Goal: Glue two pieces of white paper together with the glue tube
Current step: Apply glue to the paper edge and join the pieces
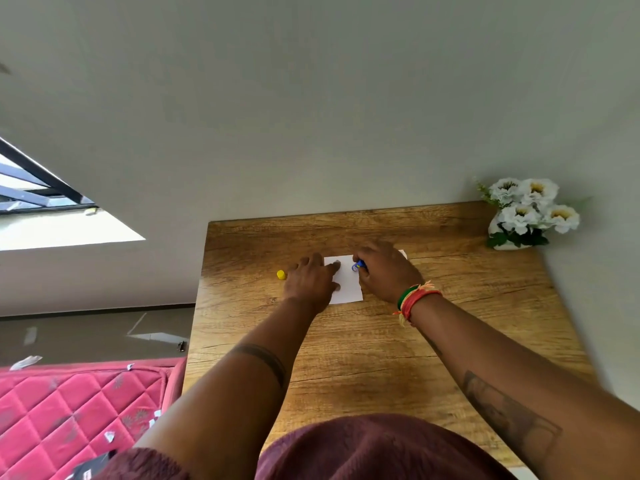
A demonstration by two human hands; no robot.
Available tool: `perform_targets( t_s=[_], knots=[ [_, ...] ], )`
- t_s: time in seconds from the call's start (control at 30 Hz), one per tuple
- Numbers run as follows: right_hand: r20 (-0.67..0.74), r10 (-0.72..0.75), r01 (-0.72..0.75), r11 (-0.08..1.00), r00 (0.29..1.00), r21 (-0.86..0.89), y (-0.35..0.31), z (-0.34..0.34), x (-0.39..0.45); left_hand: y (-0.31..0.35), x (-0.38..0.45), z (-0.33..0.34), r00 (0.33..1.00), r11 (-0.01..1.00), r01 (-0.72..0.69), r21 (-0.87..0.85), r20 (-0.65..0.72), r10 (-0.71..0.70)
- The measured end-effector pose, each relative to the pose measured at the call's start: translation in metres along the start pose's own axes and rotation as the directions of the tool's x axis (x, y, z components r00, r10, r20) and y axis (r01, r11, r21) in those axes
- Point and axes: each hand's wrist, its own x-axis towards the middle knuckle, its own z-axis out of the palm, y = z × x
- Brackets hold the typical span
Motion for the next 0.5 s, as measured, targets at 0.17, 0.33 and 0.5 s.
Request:
perform_targets(
  t_s=[0.17,0.33,0.5],
  knots=[
    [0.035,-0.033,0.033,0.999,0.999,-0.018,-0.008,-0.003,-0.013,0.002,0.0,0.0,1.0,1.0,0.012,0.011,-0.012,-0.012],
    [0.076,-0.039,0.042,0.998,0.996,-0.044,-0.014,-0.006,-0.026,0.003,-0.001,0.003,1.0,0.999,0.022,0.025,-0.017,-0.022],
    [0.111,-0.051,0.056,0.997,0.993,-0.048,-0.019,-0.006,-0.037,0.004,-0.002,0.004,1.0,0.999,0.023,0.037,-0.02,-0.022]
  ],
)
